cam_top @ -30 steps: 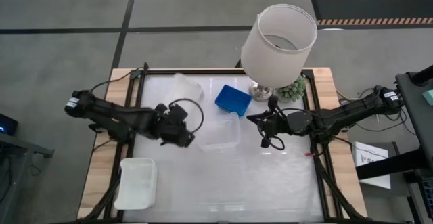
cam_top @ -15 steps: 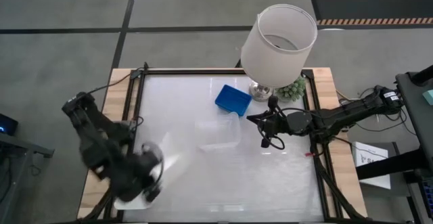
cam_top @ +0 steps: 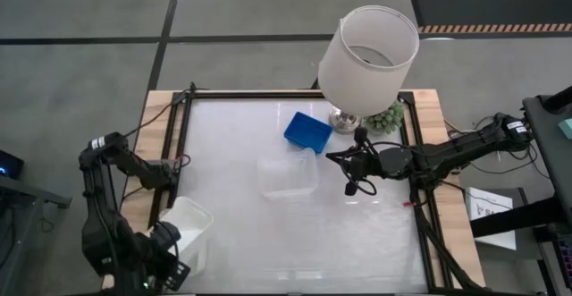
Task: Stack baskets by color
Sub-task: Stack the top white bin on top of the bottom white bin
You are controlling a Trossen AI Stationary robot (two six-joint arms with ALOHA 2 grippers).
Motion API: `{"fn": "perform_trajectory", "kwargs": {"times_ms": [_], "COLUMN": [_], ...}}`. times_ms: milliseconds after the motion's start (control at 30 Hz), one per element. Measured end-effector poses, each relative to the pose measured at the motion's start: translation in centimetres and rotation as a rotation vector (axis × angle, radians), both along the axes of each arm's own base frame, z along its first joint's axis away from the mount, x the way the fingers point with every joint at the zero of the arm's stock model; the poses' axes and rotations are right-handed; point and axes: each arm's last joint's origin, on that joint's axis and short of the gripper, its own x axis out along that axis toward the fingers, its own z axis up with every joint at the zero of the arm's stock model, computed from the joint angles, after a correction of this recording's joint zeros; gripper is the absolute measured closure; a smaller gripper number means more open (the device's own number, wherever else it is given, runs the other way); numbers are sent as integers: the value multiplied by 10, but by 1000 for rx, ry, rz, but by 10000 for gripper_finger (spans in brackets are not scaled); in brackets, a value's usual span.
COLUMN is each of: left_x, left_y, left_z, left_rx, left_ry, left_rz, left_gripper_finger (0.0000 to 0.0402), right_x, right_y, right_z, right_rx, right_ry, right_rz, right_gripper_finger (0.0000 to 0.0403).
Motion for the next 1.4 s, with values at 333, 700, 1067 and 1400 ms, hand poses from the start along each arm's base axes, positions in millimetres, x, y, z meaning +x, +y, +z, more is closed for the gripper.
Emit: {"fn": "perform_trajectory", "kwargs": {"times_ms": [333, 700, 1067, 1400], "left_x": [6, 8, 11, 40], "left_y": [-11, -9, -3, 26], "left_z": [-13, -17, -4, 3], "left_rx": [30, 47, 9, 66], "left_ry": [25, 29, 3, -74], "left_rz": [14, 25, 30, 30], "left_gripper_finger": [370, 300, 292, 292], "right_x": [0, 0, 0, -1], "right_y": [2, 2, 2, 2], "right_z": [0, -2, -3, -4], "right_rx": [53, 86, 83, 81], "right_ry": [-3, 11, 17, 24], "right_rz": [70, 59, 58, 57], "right_gripper_finger": [394, 394, 394, 394]}}
